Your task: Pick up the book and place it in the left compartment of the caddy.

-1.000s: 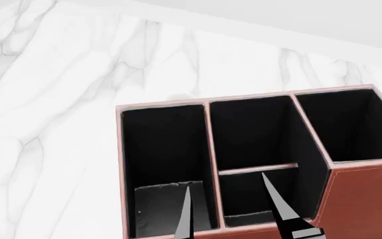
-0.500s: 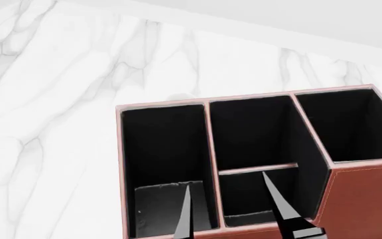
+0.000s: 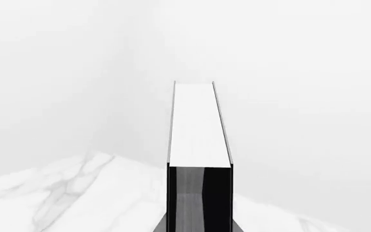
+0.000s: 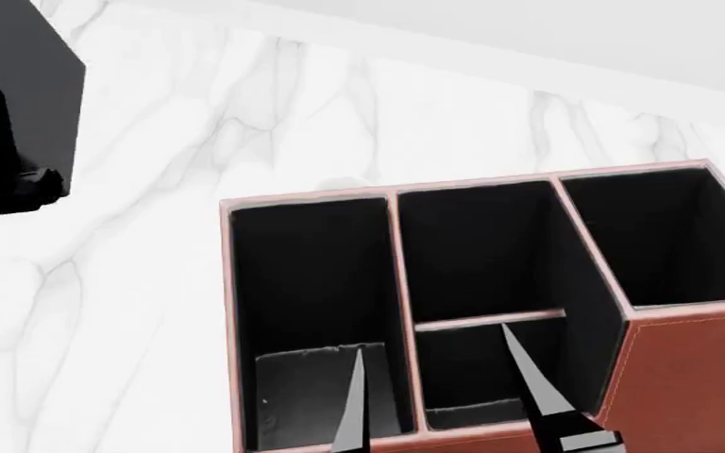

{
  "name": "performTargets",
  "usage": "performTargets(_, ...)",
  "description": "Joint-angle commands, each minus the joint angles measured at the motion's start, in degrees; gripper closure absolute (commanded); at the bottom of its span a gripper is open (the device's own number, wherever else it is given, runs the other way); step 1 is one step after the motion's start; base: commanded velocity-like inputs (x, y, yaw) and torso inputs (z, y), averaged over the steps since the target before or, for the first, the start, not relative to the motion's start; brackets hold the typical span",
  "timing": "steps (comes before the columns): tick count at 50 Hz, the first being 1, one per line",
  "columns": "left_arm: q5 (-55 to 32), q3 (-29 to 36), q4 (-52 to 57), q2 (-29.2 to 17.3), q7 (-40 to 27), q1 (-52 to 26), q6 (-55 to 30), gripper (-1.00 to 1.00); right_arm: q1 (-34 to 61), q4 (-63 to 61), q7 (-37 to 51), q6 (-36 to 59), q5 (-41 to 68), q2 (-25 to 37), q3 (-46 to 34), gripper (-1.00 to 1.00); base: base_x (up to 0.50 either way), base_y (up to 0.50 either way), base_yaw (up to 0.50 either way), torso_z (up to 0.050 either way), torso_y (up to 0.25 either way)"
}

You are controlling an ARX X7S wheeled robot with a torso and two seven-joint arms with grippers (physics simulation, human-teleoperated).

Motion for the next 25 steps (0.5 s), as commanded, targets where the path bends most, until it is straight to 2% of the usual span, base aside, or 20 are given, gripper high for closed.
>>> performTargets(1, -0.32, 4.13, 1.94, 2.98, -0.42, -4.45, -1.31, 1.0, 0.11, 0.06, 0.17, 0.0, 0.1, 0.09, -0.15, -1.0, 0.0, 0.0, 0.0, 0.0, 0.0)
performTargets(15, -0.54, 9.11, 3.24, 6.53, -0.86, -5.56, -2.02, 1.0, 0.21, 0.08, 0.32, -0.14, 0.09, 0.26, -0.37, -1.0, 0.0, 0.0, 0.0, 0.0, 0.001)
performTargets(25, 1.13, 12.67, 3.25, 9.39, -1.69, -3.59, -0.1, 1.0, 0.35, -0.5, 0.6, 0.35, 0.29, 0.44, -0.25, -1.0, 0.0, 0.0, 0.0, 0.0, 0.001)
